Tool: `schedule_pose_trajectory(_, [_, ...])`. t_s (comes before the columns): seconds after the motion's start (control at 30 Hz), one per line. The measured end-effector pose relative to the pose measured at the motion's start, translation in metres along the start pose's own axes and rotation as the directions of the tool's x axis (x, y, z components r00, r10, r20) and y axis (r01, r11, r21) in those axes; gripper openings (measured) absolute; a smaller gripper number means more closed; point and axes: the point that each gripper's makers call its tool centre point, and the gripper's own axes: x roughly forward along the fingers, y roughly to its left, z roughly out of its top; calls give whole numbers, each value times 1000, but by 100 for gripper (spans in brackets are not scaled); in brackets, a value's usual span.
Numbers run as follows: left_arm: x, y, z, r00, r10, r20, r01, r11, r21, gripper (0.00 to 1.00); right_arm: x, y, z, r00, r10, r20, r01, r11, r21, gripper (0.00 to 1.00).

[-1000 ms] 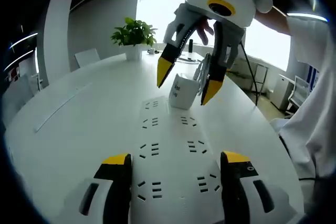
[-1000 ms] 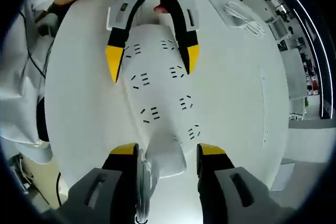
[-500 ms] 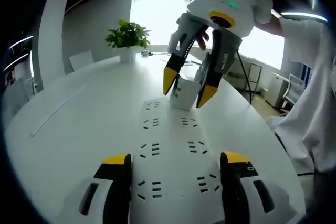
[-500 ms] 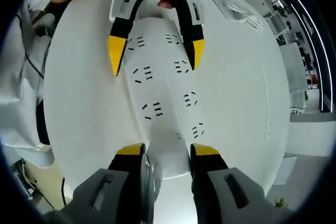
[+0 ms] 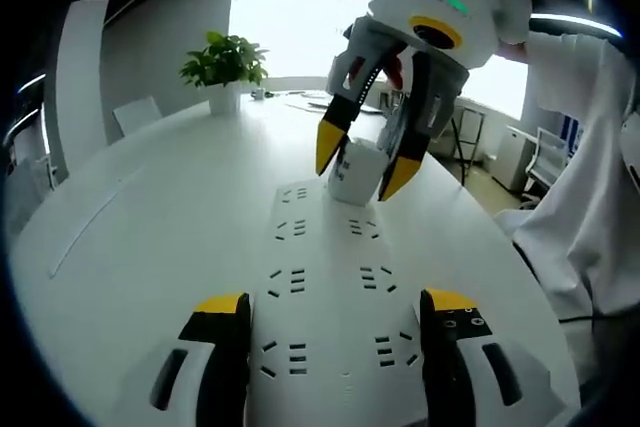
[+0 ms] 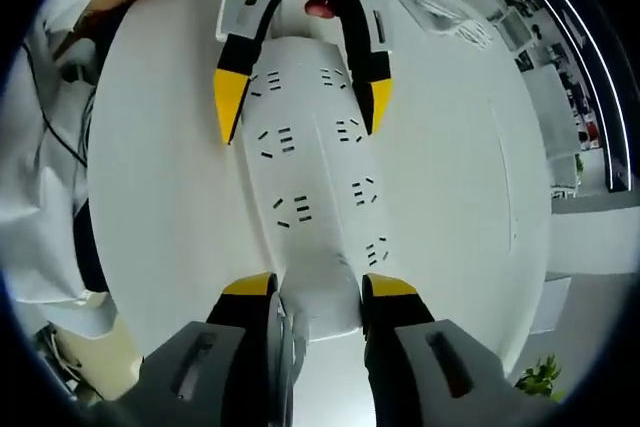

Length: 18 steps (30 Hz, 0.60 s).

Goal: Straighten the power strip on the desk, plug the charger into it

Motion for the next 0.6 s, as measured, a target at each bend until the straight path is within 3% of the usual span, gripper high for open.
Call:
schedule_pose_trajectory(0.2, [1, -3, 0, 1000, -19, -7, 19, 1000, 17, 70, -3, 9, -2, 1000, -7, -19, 8, 1000, 25, 32])
schedule_pose_trajectory(0.6, [3, -5, 0, 999, -34, -28, 34, 999, 25, 70, -6, 16, -3, 1000, -6, 18, 5, 999, 50, 32])
